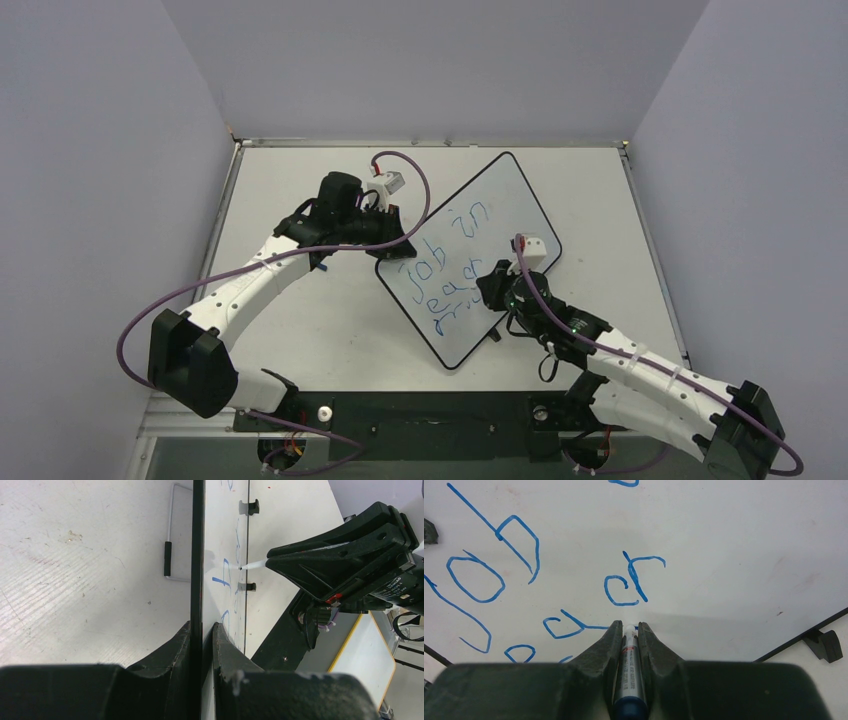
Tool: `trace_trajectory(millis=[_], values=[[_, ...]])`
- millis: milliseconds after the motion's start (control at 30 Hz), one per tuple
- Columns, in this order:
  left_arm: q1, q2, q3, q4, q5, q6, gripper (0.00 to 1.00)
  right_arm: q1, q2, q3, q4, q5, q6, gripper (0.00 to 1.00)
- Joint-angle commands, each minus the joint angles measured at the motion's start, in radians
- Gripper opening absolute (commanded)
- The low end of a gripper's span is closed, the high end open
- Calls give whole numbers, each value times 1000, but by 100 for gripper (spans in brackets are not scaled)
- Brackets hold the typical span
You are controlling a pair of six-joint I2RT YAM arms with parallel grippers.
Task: Write a sentence on the whiteboard
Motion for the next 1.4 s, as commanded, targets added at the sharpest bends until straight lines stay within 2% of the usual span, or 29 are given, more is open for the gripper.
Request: trace_trajectory(millis=[0, 333, 700, 967, 1367], values=[[-10, -4, -18, -44, -116, 89, 0, 6, -20, -53, 40, -40, 36, 0], [-10, -8, -17, -51, -117, 89, 0, 6, -24, -87, 46, -54, 56, 0], [-10, -7, -13, -54, -118, 88, 0, 6, -90, -110, -20, -34, 66, 0], [-10, -8, -16, -54, -119, 89, 0, 6, -130, -54, -69, -2, 42, 0], [-10, -13, -16, -54, -119, 89, 0, 5, -84, 29, -48, 8, 0, 0]])
